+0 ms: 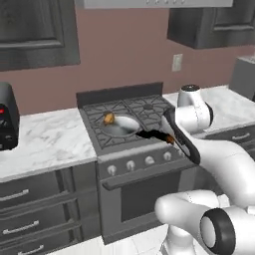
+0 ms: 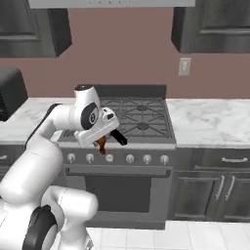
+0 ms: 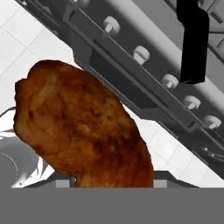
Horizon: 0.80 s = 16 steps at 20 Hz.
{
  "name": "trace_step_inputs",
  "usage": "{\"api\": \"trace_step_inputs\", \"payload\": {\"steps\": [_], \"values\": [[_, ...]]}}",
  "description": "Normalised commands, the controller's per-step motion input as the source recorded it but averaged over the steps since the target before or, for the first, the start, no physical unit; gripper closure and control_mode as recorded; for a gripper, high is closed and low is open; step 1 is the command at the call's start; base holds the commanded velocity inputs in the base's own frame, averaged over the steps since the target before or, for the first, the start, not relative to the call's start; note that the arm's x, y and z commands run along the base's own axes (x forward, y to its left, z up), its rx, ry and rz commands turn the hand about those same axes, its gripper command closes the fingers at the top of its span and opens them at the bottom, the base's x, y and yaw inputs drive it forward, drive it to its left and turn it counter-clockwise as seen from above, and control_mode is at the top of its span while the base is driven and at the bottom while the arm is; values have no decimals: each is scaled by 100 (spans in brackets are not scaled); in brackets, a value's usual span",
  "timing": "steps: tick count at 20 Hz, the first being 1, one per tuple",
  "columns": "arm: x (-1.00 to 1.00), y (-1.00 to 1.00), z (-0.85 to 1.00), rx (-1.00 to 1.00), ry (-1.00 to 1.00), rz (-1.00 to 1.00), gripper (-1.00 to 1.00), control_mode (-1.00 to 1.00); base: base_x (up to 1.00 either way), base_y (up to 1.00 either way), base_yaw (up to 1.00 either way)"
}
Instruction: Take the chicken drumsticks from the pan and place one on each plate on the dining counter.
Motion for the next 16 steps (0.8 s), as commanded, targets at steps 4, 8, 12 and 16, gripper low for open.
{"api": "trace_step_inputs", "payload": {"steps": [4, 8, 12, 16], "values": [[0, 0, 0, 0, 0, 0, 100, 100, -45, -27, 100], [0, 0, 0, 0, 0, 0, 100, 100, -42, -20, 100], [0, 0, 0, 0, 0, 0, 100, 100, -34, -13, 100], [0, 0, 0, 0, 0, 0, 100, 100, -21, -6, 100]]}}
